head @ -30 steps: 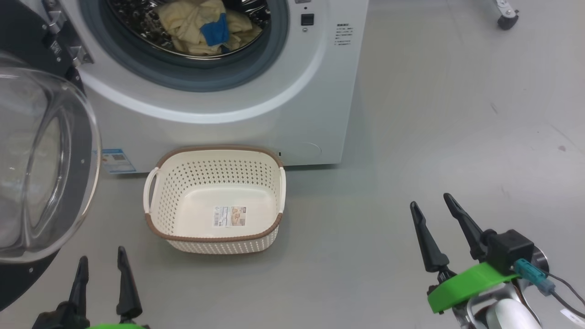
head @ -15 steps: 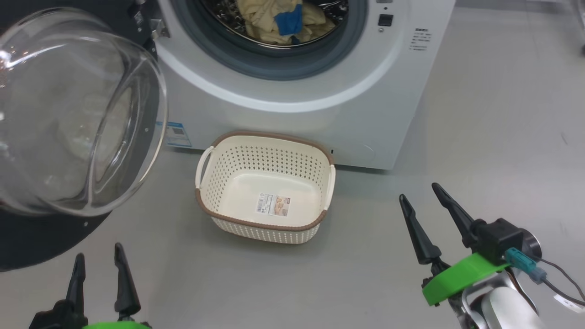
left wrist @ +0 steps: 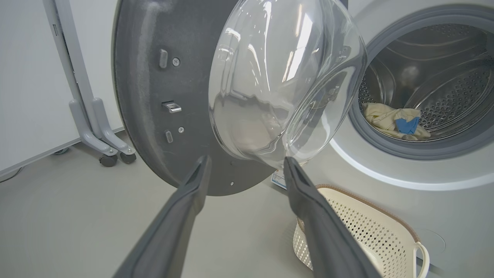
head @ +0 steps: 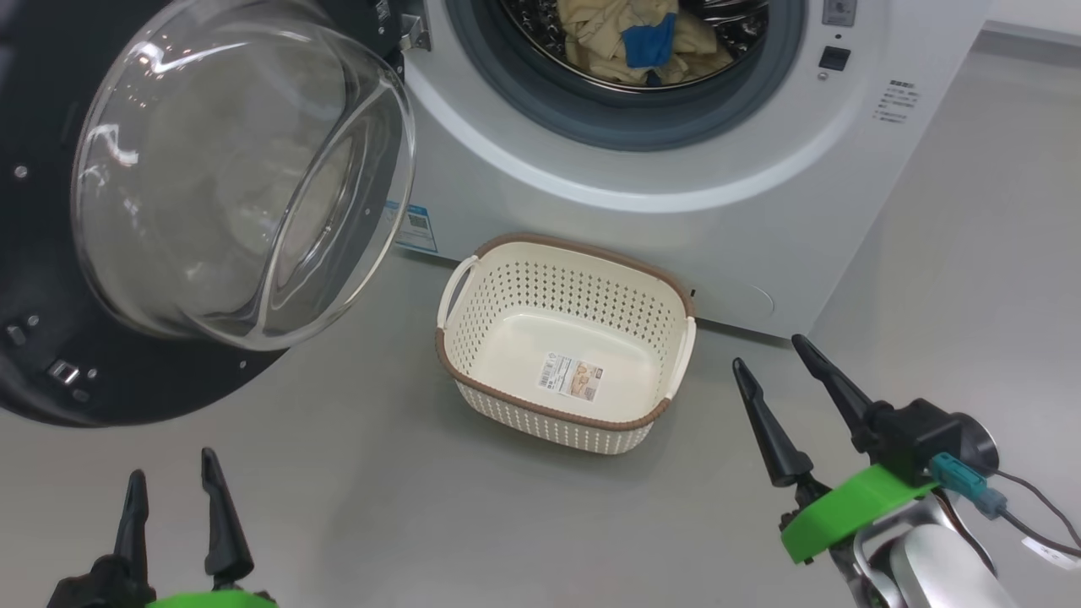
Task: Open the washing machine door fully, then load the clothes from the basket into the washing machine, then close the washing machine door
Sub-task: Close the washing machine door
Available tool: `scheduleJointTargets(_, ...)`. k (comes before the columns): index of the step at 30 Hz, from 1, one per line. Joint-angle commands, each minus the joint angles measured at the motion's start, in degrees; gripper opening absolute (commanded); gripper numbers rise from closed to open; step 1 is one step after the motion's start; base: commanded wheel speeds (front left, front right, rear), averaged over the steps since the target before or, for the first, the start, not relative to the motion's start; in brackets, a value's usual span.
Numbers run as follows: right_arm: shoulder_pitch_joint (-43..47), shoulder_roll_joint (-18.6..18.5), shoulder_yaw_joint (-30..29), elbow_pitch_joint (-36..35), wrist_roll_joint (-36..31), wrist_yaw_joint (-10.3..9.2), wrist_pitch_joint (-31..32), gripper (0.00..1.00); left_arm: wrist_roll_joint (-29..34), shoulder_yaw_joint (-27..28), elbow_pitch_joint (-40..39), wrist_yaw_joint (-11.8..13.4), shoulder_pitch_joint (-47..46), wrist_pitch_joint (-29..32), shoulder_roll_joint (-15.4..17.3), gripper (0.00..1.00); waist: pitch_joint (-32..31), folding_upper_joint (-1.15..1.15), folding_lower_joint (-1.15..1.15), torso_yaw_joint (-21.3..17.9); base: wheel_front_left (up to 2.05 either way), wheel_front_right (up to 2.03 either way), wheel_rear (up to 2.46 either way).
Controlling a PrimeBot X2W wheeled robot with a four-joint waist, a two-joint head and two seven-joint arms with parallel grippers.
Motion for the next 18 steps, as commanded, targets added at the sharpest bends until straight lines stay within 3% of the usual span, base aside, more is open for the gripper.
scheduleJointTargets(1, -2.22, -0.78, 1.01, -1.68, -0.25, 0.21, -0.37, 1.00, -0.25, 2.00, -2.01, 0.27, -1.44, -0.80, 0.30, 1.00, -0.11, 0.00, 0.00, 0.81, 0.00, 0.00, 0.00)
scheduleJointTargets(18, -1.52, -1.13, 1.83, -1.49, -0.18, 0.21, -0.37, 1.00, -0.78, 2.54, -1.68, 0.25, -0.69, -0.80, 0.30, 1.00, -1.24, 0.00, 0.00, 4.73, 0.00, 0.00, 0.00)
